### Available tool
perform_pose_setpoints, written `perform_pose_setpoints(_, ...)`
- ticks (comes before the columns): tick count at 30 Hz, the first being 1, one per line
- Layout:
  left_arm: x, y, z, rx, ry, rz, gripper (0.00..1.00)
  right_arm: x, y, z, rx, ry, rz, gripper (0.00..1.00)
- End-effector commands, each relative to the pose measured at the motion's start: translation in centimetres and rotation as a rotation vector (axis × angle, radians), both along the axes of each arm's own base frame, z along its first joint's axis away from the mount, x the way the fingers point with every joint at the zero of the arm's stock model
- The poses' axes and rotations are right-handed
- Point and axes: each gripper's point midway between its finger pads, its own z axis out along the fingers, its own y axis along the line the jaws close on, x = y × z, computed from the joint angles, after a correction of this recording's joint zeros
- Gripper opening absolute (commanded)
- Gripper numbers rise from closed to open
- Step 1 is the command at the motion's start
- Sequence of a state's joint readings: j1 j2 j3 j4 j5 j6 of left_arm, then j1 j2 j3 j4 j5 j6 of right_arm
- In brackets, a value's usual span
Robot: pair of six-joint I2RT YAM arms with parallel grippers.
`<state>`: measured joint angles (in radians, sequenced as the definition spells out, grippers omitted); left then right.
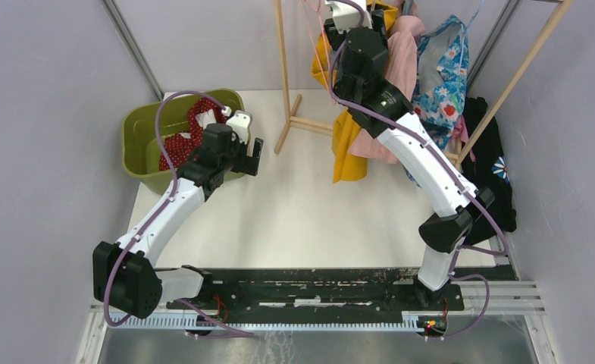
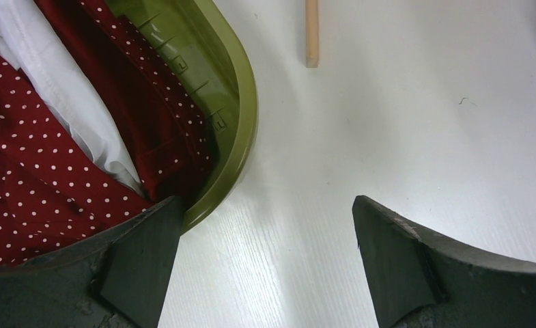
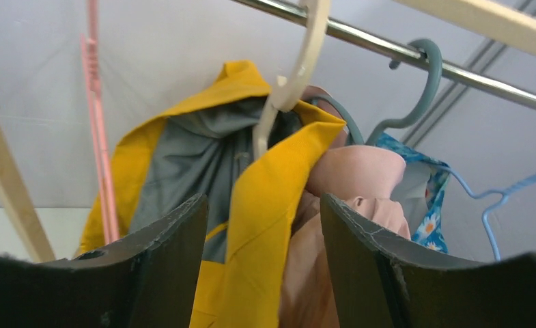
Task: Remove the skirt from the hanger
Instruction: Place the hanger at the clothesline, then pick up the hanger from the clothesline.
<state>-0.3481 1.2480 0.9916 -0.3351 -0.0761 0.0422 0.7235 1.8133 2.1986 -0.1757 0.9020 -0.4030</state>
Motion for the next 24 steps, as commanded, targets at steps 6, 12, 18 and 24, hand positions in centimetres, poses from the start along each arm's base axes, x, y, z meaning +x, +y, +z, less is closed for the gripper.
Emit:
perform_pose_setpoints(6,-0.5,-0.6,1.7,-0.023,-0.042,-0.022,0.99,1.5,-5.8,-1.7,0.14,0.049,-0.154,0.66)
perform_pose_setpoints(12,-0.6,-0.4,1.7,-0.016,-0.041,-0.02,0.99,3.2,-5.6,-3.9,0.141,0.099,-0.151,0.66)
perform_pose_setpoints(18,-0.7,-0.3,1.5,-0.005,-0.038,-0.017,0.99,5.1,-6.0,-5.2,0.162,0.117,-0.166,0.67)
perform_pose_setpoints(24,-0.8,0.2,1.2,0.016,-0.034,-0.007,0.99,6.6,-7.0,-7.8,0.189,0.162,-0.194,0.65)
